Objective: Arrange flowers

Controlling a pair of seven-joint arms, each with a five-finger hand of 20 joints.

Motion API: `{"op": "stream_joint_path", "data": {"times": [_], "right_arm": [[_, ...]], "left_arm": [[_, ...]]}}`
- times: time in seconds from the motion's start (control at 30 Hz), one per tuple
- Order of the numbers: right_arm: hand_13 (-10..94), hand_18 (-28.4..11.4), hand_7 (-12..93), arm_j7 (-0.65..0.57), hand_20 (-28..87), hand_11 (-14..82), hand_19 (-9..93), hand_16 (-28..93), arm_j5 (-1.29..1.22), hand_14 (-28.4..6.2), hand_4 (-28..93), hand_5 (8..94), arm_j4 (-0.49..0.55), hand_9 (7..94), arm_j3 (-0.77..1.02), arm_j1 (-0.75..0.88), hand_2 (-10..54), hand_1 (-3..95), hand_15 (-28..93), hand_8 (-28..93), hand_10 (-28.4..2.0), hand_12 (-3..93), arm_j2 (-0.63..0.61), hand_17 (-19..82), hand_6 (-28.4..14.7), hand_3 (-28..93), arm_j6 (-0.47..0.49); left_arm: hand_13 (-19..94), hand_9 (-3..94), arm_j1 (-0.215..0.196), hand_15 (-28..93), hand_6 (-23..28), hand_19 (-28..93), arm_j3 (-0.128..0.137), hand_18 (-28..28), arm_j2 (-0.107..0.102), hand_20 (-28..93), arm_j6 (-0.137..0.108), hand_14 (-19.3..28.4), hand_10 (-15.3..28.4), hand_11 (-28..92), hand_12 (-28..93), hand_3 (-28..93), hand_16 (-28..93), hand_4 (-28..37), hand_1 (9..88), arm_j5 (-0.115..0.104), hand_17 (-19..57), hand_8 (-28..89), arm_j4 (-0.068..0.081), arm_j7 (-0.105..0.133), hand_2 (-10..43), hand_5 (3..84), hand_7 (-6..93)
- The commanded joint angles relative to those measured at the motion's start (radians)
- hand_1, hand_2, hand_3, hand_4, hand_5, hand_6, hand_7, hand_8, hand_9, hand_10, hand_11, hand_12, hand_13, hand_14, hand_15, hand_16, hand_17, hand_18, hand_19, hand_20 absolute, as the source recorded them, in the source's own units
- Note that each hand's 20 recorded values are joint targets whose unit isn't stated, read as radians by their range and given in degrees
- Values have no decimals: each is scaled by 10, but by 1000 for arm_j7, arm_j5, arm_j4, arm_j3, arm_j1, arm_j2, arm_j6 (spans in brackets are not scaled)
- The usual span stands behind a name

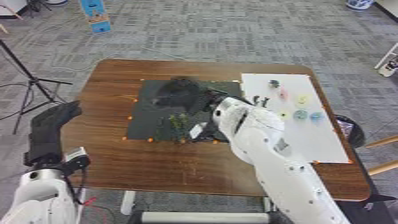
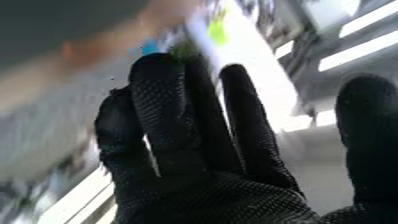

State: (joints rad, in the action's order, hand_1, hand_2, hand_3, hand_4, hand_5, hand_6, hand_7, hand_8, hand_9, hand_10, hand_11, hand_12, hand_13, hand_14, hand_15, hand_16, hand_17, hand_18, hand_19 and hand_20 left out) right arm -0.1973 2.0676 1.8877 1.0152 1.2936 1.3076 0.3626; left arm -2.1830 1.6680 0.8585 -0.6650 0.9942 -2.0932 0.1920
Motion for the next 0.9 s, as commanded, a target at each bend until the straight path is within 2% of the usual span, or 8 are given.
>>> {"op": "stream_joint_path", "data": {"times": [0.03, 0.1, 0.17, 0.27, 0.43, 0.53, 0.67, 0.9], "right_arm": [[627, -284, 157, -57, 628, 90, 736, 383, 43, -191, -105, 491, 128, 601, 146, 161, 15, 247, 650, -68, -179, 171, -185, 286, -51, 626, -188], [624, -284, 174, -83, 623, 116, 740, 385, 80, -189, -105, 512, 138, 625, 180, 196, -17, 264, 654, -61, -183, 190, -216, 286, -53, 636, -225], [621, -283, 196, -105, 618, 167, 739, 387, 124, -185, -107, 543, 133, 674, 216, 226, -35, 277, 655, -55, -181, 210, -223, 285, -52, 640, -204], [625, -278, 245, -156, 612, 258, 737, 395, 139, -181, -113, 623, 100, 744, 251, 208, -46, 298, 659, -52, -173, 247, -224, 286, -45, 636, -111], [660, -283, 295, -203, 629, 381, 790, 425, 175, -183, -108, 676, 0, 774, 259, 163, -42, 272, 707, -38, -173, 313, -225, 318, -50, 609, -33], [683, -284, 339, -224, 647, 430, 821, 447, 210, -186, -103, 698, -32, 787, 271, 155, -49, 251, 745, -30, -173, 335, -228, 335, -50, 598, 13], [711, -284, 423, -231, 664, 479, 855, 469, 229, -184, -95, 710, -72, 807, 287, 149, -46, 234, 769, -25, -161, 352, -230, 361, -41, 581, 8], [732, -284, 490, -239, 672, 507, 873, 482, 244, -186, -96, 716, -83, 825, 298, 147, -44, 217, 784, -23, -159, 355, -255, 375, -33, 582, -5]], "left_arm": [[358, 508, -38, 129, 30, 17, 59, 28, -6, 150, -36, 125, 129, 261, 140, 721, 6, -282, 251, -1, 53, -92, -13, 9, 96, 514, 205], [358, 509, -40, 128, 31, 19, 60, 33, -1, 153, -40, 125, 130, 258, 141, 721, 7, -282, 251, 3, 60, -90, -14, 3, 97, 515, 204], [358, 507, -59, 128, 31, 24, 71, 38, 4, 157, -44, 124, 129, 257, 143, 723, 8, -282, 250, 15, 63, -88, -23, -12, 96, 515, 204], [354, 502, -58, 126, 31, 29, 72, 41, 9, 159, -53, 123, 127, 254, 145, 725, 9, -283, 251, 21, 63, -87, -24, -16, 91, 514, 204], [342, 491, -68, 115, 31, 34, 79, 51, 13, 160, -57, 117, 126, 252, 148, 728, 11, -283, 252, 17, 55, -87, -27, -10, 85, 512, 204], [341, 490, -61, 114, 30, 41, 72, 57, 9, 160, -46, 117, 126, 253, 149, 726, 15, -283, 250, 19, 51, -87, -26, -15, 83, 511, 205], [343, 491, -72, 118, 30, 45, 73, 60, 14, 158, -18, 120, 126, 254, 150, 726, 18, -283, 248, 41, 51, -88, -29, -23, 82, 511, 205], [355, 496, -103, 129, 29, 57, 81, 68, 23, 158, -1, 128, 126, 258, 151, 723, 20, -283, 246, 27, 53, -88, -37, -13, 84, 511, 206]]}}
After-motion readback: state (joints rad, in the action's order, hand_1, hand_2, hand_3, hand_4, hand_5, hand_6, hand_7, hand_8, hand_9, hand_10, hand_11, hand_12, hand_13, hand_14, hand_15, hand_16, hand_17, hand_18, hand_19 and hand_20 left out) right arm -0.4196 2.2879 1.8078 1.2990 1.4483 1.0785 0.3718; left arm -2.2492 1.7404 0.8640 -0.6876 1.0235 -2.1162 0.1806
